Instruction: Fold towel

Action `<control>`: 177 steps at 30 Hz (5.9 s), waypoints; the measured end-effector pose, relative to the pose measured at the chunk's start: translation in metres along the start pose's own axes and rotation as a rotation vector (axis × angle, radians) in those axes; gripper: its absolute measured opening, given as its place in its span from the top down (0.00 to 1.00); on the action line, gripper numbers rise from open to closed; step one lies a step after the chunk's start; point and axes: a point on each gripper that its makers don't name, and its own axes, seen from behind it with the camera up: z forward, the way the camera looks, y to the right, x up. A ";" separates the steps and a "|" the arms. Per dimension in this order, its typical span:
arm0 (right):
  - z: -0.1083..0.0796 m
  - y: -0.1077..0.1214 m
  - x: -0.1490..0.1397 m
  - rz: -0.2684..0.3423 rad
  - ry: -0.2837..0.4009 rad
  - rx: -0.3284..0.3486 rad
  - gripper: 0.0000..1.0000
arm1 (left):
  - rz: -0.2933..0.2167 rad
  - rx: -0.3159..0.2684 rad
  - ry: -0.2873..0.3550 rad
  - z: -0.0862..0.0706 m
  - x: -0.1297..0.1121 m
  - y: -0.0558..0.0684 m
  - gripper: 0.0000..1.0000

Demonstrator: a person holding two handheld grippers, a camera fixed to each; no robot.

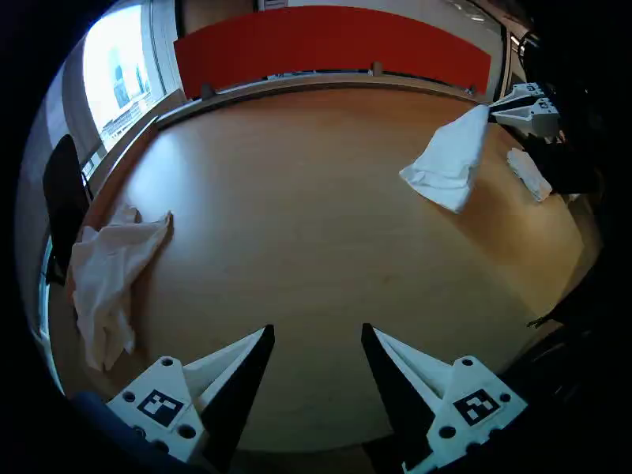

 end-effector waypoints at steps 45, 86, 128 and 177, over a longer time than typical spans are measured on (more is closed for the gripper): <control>-0.110 0.230 -0.090 0.161 -0.131 -0.317 0.94 | 0.062 -0.029 0.033 0.005 0.041 0.028 0.19; -0.191 0.270 -0.198 0.246 -0.267 -0.414 0.94 | 0.125 -0.052 0.032 0.008 0.058 0.051 0.19; -0.226 0.225 -0.317 0.345 -0.445 -0.397 0.94 | 0.145 -0.041 0.018 0.001 0.048 0.050 0.19; -0.213 0.203 -0.372 0.391 -0.534 -0.434 0.24 | 0.151 -0.035 0.009 0.000 0.050 0.045 0.19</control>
